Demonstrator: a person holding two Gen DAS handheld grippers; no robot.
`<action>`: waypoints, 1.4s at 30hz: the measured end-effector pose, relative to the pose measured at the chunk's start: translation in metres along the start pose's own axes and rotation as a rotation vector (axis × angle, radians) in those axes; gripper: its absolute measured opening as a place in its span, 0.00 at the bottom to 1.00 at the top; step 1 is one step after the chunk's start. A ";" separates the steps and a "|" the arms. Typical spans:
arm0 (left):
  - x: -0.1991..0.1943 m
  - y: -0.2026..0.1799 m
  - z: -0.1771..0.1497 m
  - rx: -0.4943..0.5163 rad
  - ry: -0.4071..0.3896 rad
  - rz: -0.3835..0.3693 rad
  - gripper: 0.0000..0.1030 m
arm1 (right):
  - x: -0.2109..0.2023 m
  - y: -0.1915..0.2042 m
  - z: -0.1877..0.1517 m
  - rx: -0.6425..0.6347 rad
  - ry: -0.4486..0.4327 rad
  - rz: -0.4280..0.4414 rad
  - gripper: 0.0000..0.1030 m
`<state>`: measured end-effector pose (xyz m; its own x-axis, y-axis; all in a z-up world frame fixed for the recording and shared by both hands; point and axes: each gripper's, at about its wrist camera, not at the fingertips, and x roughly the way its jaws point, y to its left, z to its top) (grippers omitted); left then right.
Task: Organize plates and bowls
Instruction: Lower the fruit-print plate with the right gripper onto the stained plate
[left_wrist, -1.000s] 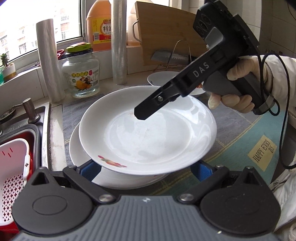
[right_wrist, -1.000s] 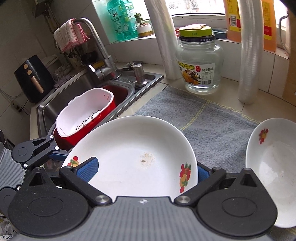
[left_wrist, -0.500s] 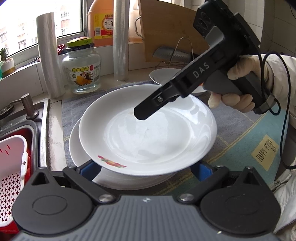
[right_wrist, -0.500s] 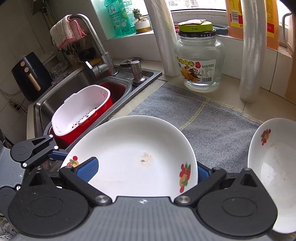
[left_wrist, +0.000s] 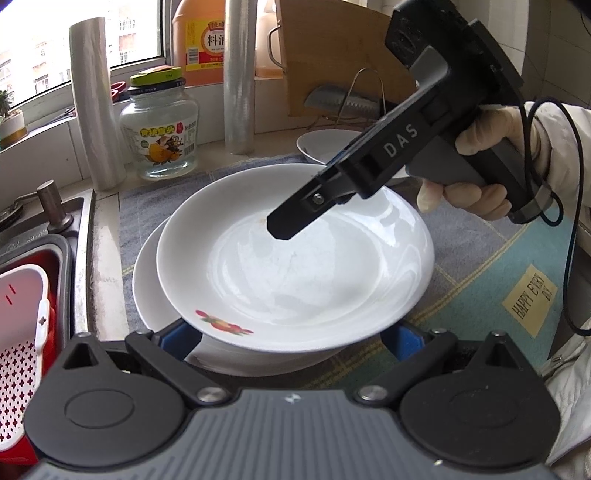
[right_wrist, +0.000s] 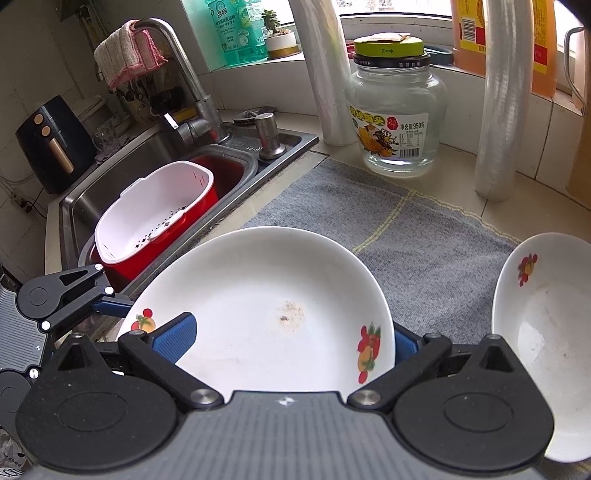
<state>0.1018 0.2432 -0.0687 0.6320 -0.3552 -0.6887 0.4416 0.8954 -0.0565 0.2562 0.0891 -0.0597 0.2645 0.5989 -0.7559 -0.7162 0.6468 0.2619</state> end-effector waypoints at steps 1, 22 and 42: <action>0.000 0.000 0.000 -0.002 0.001 -0.003 0.98 | 0.000 0.000 0.000 -0.001 0.001 -0.003 1.00; 0.009 0.012 0.007 -0.013 0.071 -0.055 0.97 | 0.002 0.000 0.006 0.025 0.051 -0.036 1.00; 0.015 0.016 0.014 0.023 0.130 -0.072 0.97 | -0.009 -0.003 0.005 0.076 0.061 -0.033 1.00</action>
<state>0.1271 0.2486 -0.0700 0.5111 -0.3792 -0.7713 0.4985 0.8619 -0.0933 0.2590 0.0840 -0.0502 0.2458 0.5483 -0.7993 -0.6563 0.7010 0.2791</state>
